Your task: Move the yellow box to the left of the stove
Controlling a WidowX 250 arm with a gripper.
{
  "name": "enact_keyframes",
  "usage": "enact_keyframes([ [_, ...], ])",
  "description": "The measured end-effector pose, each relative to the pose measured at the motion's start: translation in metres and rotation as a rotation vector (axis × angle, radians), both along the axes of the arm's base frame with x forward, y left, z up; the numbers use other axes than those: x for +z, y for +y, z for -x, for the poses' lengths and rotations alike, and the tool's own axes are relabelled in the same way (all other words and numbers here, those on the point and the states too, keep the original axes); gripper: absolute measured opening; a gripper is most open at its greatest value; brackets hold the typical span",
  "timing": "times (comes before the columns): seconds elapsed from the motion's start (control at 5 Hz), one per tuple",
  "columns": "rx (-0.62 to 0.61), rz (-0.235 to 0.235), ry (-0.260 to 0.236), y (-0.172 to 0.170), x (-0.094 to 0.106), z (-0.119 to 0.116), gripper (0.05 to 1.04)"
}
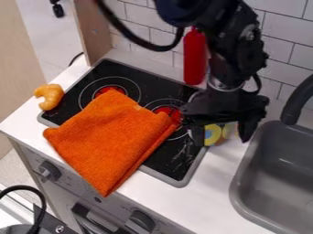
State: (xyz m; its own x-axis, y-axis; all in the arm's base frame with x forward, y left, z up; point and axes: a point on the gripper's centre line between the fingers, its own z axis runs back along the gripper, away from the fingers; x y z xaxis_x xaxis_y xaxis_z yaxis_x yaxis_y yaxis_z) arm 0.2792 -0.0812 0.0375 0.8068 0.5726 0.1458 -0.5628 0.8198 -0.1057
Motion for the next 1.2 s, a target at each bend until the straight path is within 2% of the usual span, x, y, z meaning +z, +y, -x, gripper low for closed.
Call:
enact_keyframes([
  [0.2, 0.054, -0.018, -0.014, 0.003, -0.006, -0.009, 0.999],
  [0.4, 0.175, -0.045, -0.011, 0.018, -0.009, -0.024, 0.999],
  [0.6, 0.286, -0.071, 0.014, 0.034, -0.010, -0.039, 0.999],
  [0.8, 0.387, -0.121, 0.025, 0.053, -0.013, -0.049, 0.999],
  [1.0, 0.423, -0.167, 0.043, 0.075, -0.014, -0.053, 0.999],
  [1.2, 0.466, -0.169, 0.027, 0.093, -0.013, -0.056, 0.999],
])
